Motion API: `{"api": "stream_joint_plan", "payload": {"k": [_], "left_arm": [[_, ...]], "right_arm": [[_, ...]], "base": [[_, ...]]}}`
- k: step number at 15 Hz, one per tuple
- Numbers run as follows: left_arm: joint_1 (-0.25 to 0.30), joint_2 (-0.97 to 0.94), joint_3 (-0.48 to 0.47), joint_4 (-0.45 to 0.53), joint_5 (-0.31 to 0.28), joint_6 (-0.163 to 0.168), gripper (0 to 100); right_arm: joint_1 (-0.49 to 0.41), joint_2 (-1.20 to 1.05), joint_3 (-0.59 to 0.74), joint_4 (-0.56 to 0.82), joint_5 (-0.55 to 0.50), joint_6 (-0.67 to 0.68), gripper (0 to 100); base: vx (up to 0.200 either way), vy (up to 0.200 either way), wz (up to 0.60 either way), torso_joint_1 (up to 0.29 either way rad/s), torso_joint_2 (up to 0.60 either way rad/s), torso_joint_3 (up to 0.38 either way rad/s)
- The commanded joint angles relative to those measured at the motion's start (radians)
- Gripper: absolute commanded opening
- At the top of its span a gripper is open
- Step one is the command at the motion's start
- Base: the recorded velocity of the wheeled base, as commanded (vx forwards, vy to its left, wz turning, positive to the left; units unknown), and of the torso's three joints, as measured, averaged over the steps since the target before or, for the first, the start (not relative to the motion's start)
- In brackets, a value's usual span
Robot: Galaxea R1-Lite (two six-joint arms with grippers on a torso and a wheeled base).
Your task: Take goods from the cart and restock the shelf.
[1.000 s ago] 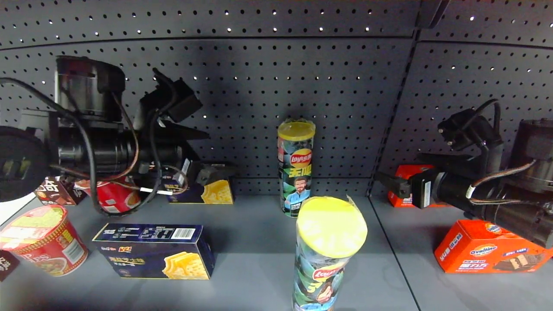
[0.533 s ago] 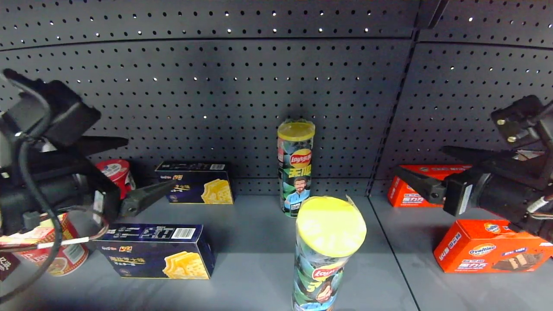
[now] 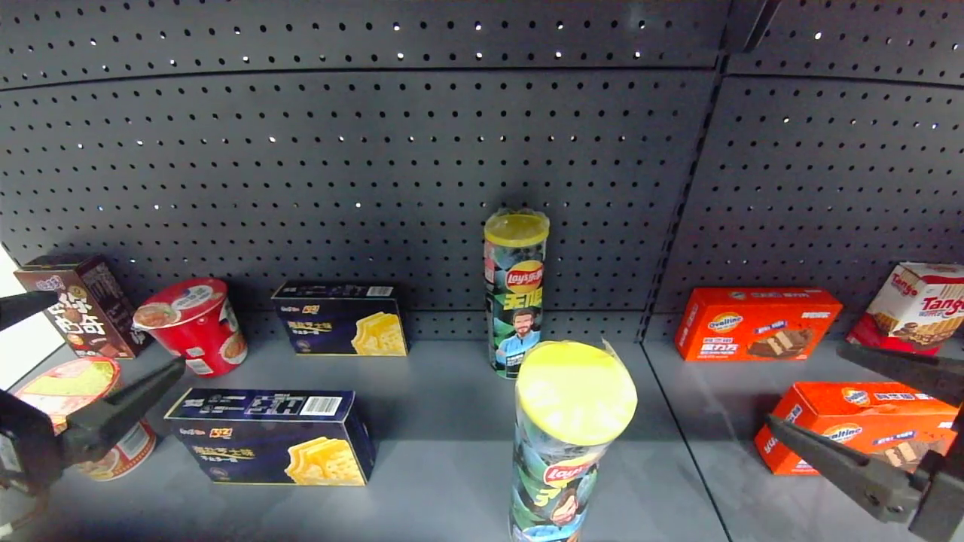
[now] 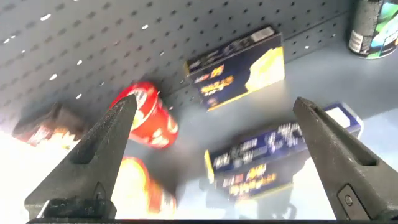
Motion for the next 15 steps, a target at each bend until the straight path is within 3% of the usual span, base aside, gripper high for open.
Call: {"api": "stream_joint_plan", "payload": {"k": [1, 4, 15], "left_arm": [[0.000, -0.074, 0.058, -0.001, 0.012, -0.002, 100], [0.003, -0.094, 0.089, 0.001, 0.018, -0.003, 100], [0.026, -0.077, 0.110, 0.002, 0.031, -0.020, 100]], "right_arm": [[0.099, -0.044, -0.007, 0.042, -0.037, -0.009, 100], [0.148, 0.022, -0.010, 0.045, -0.076, -0.012, 100], [0.137, 0.278, -0.013, 0.045, -0.149, -0.006, 100]], "base": [[0.000, 0.000, 0.00, 0.000, 0.00, 0.000], [0.000, 0.000, 0.00, 0.000, 0.00, 0.000], [0.000, 0.000, 0.00, 0.000, 0.00, 0.000]]}}
